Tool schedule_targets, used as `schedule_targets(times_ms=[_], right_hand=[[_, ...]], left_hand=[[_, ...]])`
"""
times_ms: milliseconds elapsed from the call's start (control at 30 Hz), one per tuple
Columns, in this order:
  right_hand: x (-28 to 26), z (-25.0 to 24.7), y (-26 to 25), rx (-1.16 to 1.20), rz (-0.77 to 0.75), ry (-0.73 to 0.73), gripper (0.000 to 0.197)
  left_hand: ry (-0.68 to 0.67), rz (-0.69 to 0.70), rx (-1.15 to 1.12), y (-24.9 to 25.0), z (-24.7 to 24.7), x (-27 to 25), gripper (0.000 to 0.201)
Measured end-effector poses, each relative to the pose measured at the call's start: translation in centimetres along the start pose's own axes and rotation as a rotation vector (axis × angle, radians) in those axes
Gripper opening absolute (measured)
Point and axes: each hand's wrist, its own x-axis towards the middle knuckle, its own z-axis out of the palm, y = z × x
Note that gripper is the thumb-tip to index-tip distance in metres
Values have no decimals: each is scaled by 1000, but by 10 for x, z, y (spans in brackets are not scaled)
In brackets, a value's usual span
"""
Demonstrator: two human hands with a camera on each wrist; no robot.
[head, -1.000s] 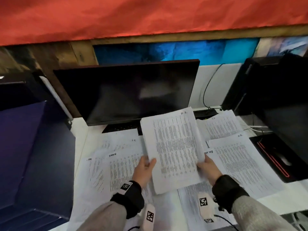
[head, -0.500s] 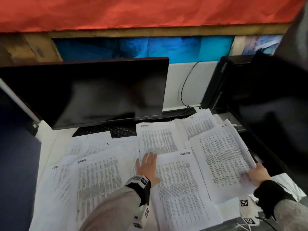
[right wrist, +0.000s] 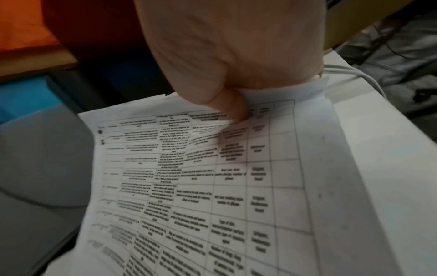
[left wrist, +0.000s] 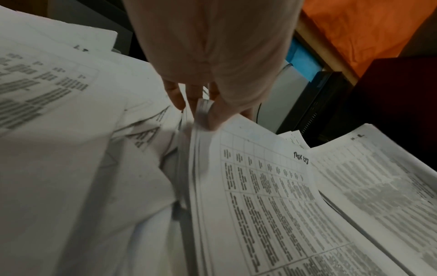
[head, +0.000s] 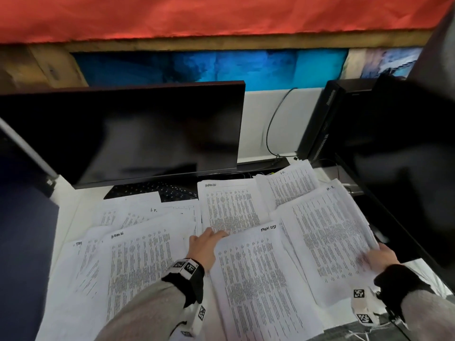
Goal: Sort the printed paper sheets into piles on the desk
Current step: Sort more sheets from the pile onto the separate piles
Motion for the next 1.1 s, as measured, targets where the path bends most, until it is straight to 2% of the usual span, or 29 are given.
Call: schedule_targets(times_ms=[133, 200, 333, 433, 500, 567, 633, 733, 833, 867, 933, 1033, 1100], right_hand=[[-2, -1, 0, 46, -8, 15, 22], [-10, 2, -3, -11, -12, -10, 21], [-16, 9, -12, -154, 23, -18, 48], [-28, 18, -21, -226, 44, 85, 57], [-47, 35, -31, -292, -36, 213, 62], [-78, 61, -49, -372, -200, 243, 63], [-114, 97, -66, -430, -397, 152, 58], [-170, 161, -82, -344, -714, -23, 40], [-227, 219, -92, -277, -946, -318, 25], [-243, 234, -95, -275, -951, -431, 26], [-265, 259, -96, -324, -867, -573, 29], [-280, 279, -94, -399, -663, -655, 42], [-283, 282, -94, -407, -612, -669, 47]], left_hand=[[30, -8, 22, -8, -2, -5, 70], [59, -18, 15, -7, -1, -6, 73], [114, -45, 44, -3, 0, -10, 73], [136, -37, 75, -5, -10, -21, 59], [194, -71, 58, -15, -19, -32, 50], [260, -148, 46, -33, -27, -46, 42], [304, -268, 40, -56, -34, -63, 36], [311, -533, 52, -96, -45, -89, 33], [284, -833, 7, -128, -57, -113, 40], [278, -908, -61, -137, -61, -118, 43], [314, -989, -245, -152, -66, -126, 46], [414, -1001, -594, -170, -64, -129, 49], [445, -1005, -821, -175, -62, -131, 51]])
